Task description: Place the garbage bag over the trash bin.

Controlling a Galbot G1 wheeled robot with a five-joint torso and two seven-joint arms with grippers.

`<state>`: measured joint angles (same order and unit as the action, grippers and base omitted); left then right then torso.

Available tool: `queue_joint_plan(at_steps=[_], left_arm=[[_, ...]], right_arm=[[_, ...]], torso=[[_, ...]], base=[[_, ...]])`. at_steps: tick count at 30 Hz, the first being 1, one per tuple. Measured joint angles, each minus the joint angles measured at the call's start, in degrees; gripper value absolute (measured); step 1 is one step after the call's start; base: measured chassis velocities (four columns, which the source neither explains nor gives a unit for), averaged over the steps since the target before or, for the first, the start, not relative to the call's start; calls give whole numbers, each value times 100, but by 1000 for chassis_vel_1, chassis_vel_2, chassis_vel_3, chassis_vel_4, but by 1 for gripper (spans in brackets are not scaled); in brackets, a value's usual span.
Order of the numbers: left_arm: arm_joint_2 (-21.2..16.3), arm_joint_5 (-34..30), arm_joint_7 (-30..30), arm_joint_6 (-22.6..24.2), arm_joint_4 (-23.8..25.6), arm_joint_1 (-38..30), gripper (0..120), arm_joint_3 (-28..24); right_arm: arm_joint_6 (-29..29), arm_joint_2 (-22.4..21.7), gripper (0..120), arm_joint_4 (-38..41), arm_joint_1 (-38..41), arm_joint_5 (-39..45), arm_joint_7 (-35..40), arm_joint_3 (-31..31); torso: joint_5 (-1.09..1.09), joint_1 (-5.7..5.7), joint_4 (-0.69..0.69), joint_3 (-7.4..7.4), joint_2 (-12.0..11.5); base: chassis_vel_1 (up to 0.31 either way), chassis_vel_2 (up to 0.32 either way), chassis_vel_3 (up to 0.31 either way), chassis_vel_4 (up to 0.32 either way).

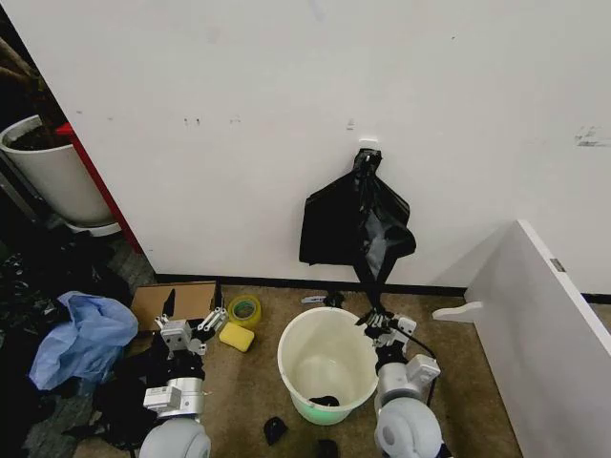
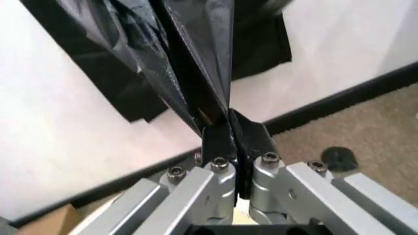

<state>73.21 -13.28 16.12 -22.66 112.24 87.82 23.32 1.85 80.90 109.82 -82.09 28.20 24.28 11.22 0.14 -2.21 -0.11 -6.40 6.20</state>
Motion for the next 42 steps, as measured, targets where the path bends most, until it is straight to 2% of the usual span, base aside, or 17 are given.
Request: queue_joint_plan(at_steps=[9, 11, 14, 15, 17, 20, 22, 23, 27, 29, 30, 33, 37, 38, 42], left_arm=[[-147, -90, -8, 33, -19, -104, 100, -3], [-218, -122, -56, 36, -19, -117, 100, -52], [-483, -430, -463, 27, 46, -141, 100, -164], [-483, -430, -463, 27, 46, -141, 100, -164], [-753, -746, -861, -23, 95, -210, 100, -246], [-1410, -1290, -1458, -58, 204, -494, 100, -376], [-1844, -1606, -1717, -20, 266, -729, 100, -432], [-1844, -1606, -1717, -20, 266, -729, 100, -432], [-2592, -2327, -2154, 196, 129, -1662, 100, -797], [-2824, -2654, -2253, 404, -90, -2462, 100, -1410], [-2824, -2654, -2253, 404, -90, -2462, 100, -1410], [-2878, -3043, -2258, 719, -408, -3430, 100, -2212], [-2536, -3604, -2151, 1110, -889, -4363, 100, -2916], [-2536, -3604, -2151, 1110, -889, -4363, 100, -2916], [-2084, -3717, -1942, 1340, -1290, -4749, 100, -3211]], right_arm=[[-123, 54, 0, -160, -68, -1154, 262, -172], [321, 84, 0, -476, -14, -1753, 58, -75], [1311, 140, 0, -896, 160, -2499, -694, 194], [1311, 140, 0, -896, 160, -2499, -694, 194], [1643, 156, 0, -940, 235, -2609, -1024, 275], [1868, 176, 0, -826, 351, -2411, -1343, 271], [1975, 186, 0, -796, 477, -2307, -1541, 224], [1975, 186, 0, -796, 477, -2307, -1541, 224], [2074, 183, 0, -831, 527, -2319, -1785, 197], [2151, 194, 0, -918, 545, -2325, -1880, 198], [2151, 194, 0, -918, 545, -2325, -1880, 198], [2198, 222, 0, -1059, 607, -2329, -1930, 204], [2248, 275, 0, -1263, 767, -2338, -1966, 199], [2248, 275, 0, -1263, 767, -2338, -1966, 199], [2250, 295, 0, -1311, 887, -2331, -1985, 178]], torso=[[0, 0, 0, 0, 0], [0, 0, 0, 0, 0], [0, 0, 1, -1, 0], [0, 0, 1, -1, 0], [-1, 0, 1, -1, 0], [-1, 0, -2, -1, 0], [0, 0, 3, -1, 0], [0, 0, 3, -1, 0], [2, 0, 1, -1, 0], [-1, -1, 0, -1, 0], [-1, -1, 0, -1, 0], [1, -1, -2, -1, 0], [2, -1, 0, -1, 0], [2, -1, 0, -1, 0], [1, -2, -1, -2, -1]], base=[[0, 0, 0, 0], [0, 0, 0, 0], [0, 0, 0, 0], [0, 0, 0, 0], [0, 0, 0, 0], [0, 0, 0, 0], [0, 0, 0, 0], [0, 0, 0, 0], [0, 0, 0, 0], [0, 0, 0, 0], [0, 0, 0, 0], [0, 0, 0, 0], [0, 0, 0, 0], [0, 0, 0, 0], [0, 0, 0, 0]])
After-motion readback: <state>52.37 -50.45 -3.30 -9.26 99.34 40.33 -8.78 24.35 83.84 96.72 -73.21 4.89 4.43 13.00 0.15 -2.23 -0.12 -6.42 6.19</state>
